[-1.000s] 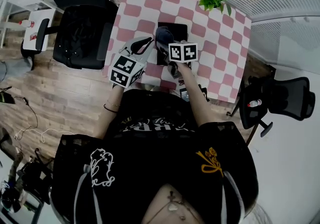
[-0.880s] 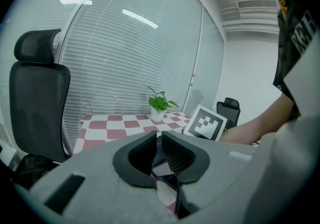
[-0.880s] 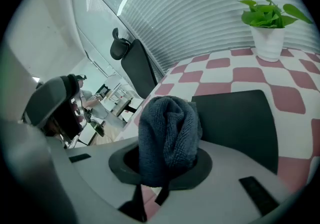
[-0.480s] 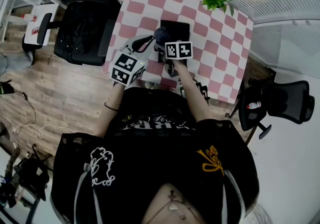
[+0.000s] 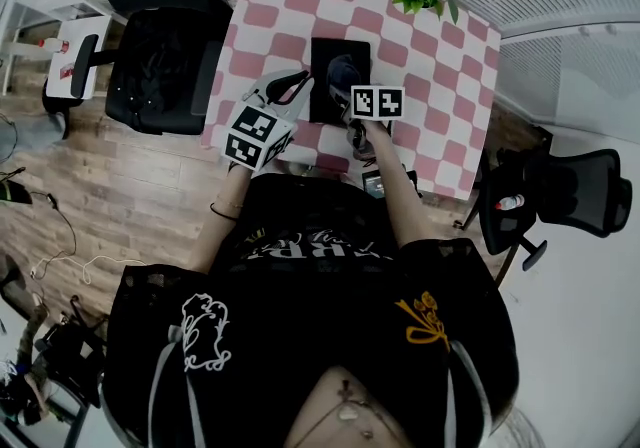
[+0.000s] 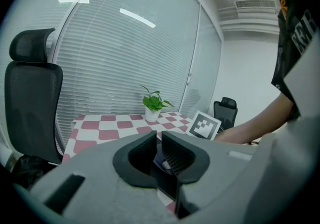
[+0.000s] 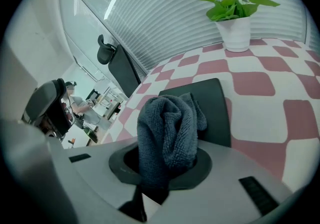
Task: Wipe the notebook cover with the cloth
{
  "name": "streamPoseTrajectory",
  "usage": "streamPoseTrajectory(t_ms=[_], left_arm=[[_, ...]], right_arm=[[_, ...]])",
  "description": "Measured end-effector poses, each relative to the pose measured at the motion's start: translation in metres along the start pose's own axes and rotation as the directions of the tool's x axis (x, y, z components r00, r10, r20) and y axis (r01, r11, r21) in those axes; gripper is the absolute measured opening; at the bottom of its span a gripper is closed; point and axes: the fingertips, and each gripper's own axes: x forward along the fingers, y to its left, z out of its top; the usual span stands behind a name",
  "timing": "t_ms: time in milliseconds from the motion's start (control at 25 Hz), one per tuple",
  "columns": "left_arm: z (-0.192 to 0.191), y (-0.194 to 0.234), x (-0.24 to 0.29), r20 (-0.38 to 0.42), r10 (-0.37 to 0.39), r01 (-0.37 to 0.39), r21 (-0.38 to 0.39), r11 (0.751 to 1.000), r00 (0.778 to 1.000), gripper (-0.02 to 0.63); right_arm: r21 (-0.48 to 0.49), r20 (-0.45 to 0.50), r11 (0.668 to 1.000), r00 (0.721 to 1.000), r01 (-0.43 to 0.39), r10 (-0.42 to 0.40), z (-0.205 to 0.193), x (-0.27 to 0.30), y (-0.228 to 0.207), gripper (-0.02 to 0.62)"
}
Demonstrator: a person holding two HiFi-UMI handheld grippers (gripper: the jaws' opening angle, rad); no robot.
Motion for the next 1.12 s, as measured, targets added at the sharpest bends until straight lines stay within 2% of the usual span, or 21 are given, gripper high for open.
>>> streamPoseTrajectory(t_ms=[440,720,880,1000,1120], left_arm=[[-0.001,-0.030,0.023,-0.017,-0.070,0.070,0.025,0.997,0.997,0.026],[-0.005,-0.035,0.020,-0.021,-0.055,0.056,0.017,0.998,0.998,0.025],[-0.008,-0.030,0.011,-0.019,-0.025,0.025,0.009,1.000,1.000,0.026],[-0.011,-0.025,0.004,-0.020,-0.003,0.003,0.000,1.000,1.000,0.026],[-0.016,-0.020,-0.003,-0.022,0.019,-0.019,-0.009,1.000,1.000,0.026]], right_arm=[[0.059,0.042,0.996,0.997,0.069,-0.072,-0.011,-0.042,-0.051,0.072],[0.073,0.051,0.994,0.995,0.087,-0.091,-0.014,-0.051,-0.064,0.072],[0.041,0.048,0.995,0.994,0.095,-0.097,-0.012,-0.051,-0.054,0.072],[0.015,0.067,0.999,0.997,0.047,-0.048,-0.005,-0.049,-0.029,0.072],[-0.049,0.060,0.999,0.998,0.004,-0.001,-0.005,-0.043,0.000,0.072]])
